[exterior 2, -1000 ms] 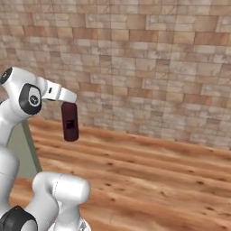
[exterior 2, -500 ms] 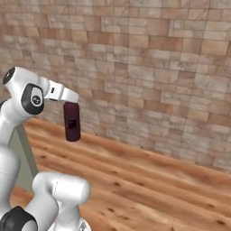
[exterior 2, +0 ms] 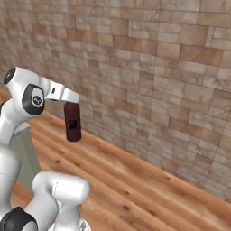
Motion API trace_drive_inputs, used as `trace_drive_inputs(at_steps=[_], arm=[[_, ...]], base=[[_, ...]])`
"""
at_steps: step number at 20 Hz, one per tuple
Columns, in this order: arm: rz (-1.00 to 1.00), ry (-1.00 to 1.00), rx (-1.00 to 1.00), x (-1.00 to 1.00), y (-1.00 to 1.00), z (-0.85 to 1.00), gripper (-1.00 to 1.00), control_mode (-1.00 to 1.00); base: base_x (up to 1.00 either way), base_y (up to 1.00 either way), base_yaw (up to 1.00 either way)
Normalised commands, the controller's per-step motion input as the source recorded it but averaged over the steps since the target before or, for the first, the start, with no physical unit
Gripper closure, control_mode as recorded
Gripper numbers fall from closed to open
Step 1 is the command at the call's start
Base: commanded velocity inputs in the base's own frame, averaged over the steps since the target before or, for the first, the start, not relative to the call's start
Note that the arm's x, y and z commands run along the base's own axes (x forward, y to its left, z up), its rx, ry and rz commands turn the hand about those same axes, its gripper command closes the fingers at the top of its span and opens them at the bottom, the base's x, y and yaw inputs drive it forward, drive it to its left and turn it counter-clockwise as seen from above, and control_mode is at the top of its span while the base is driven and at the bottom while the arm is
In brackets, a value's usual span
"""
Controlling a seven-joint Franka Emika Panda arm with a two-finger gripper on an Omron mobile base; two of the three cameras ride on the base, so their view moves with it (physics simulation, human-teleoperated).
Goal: There is a wine glass and glass cup on the dining counter. Place the wine bottle next to the wine glass and the juice bottle next to the glass cup.
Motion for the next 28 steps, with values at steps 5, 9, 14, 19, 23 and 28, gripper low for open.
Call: trace_drive_inputs(at_steps=[5, 9, 14, 19, 23, 28], arm=[[0.00, 0.00, 0.00, 0.00, 0.00, 0.00, 1.00, 1.00], [0.00, 0.00, 0.00, 0.00, 0.00, 0.00, 1.00, 1.00], [0.00, 0.00, 0.00, 0.00, 0.00, 0.00, 1.00, 1.00], [0.00, 0.00, 0.00, 0.00, 0.00, 0.00, 1.00, 1.00], [0.00, 0.00, 0.00, 0.00, 0.00, 0.00, 1.00, 1.00], [0.00, 0.00, 0.00, 0.00, 0.00, 0.00, 1.00, 1.00]], base=[[0.71, -0.14, 0.40], [0.71, -0.17, 0.36], [0.70, -0.16, 0.39], [0.68, -0.12, 0.45], [0.68, -0.16, 0.41], [0.69, -0.17, 0.40]])
